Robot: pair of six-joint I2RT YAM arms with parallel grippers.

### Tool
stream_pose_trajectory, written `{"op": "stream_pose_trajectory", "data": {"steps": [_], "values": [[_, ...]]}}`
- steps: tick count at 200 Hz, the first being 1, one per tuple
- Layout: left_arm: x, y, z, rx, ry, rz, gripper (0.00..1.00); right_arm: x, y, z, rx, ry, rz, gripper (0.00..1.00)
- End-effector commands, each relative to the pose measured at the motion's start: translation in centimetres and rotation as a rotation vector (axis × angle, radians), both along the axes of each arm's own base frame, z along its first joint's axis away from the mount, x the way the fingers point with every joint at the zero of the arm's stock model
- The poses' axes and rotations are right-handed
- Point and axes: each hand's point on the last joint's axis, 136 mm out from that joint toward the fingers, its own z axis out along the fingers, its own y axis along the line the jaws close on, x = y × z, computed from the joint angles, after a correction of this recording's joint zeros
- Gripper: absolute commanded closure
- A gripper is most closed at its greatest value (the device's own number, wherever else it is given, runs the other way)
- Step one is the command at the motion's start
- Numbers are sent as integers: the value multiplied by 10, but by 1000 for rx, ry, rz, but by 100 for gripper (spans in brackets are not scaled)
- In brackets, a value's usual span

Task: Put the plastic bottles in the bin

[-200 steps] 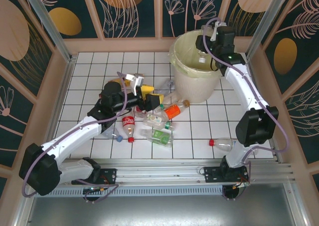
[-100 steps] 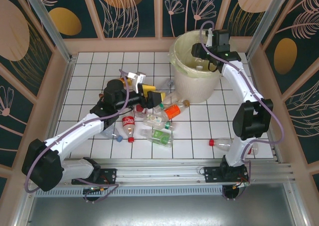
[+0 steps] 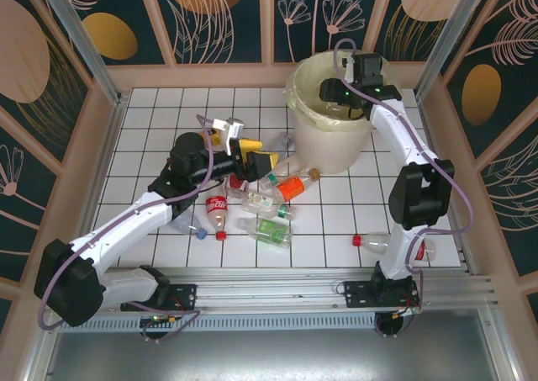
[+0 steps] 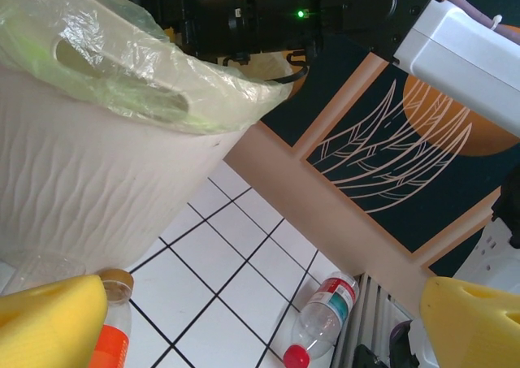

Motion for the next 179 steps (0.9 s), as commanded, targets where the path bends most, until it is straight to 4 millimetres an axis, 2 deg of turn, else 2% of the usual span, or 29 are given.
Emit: {"op": "stream_pose_trajectory", "data": {"steps": [1, 66, 129, 179], "values": [[-4, -2, 18, -19, -63, -16, 1, 2, 5, 12, 18, -14, 11, 30], [-5, -1, 17, -19, -66, -19, 1, 1, 5, 30, 17, -42, 15, 18], [-6, -1, 19, 0, -87, -25, 1, -7, 0, 58, -9, -106, 14, 18], [2, 2, 12, 59, -78, 21, 1, -26, -4, 95, -6, -205, 18, 18]]}}
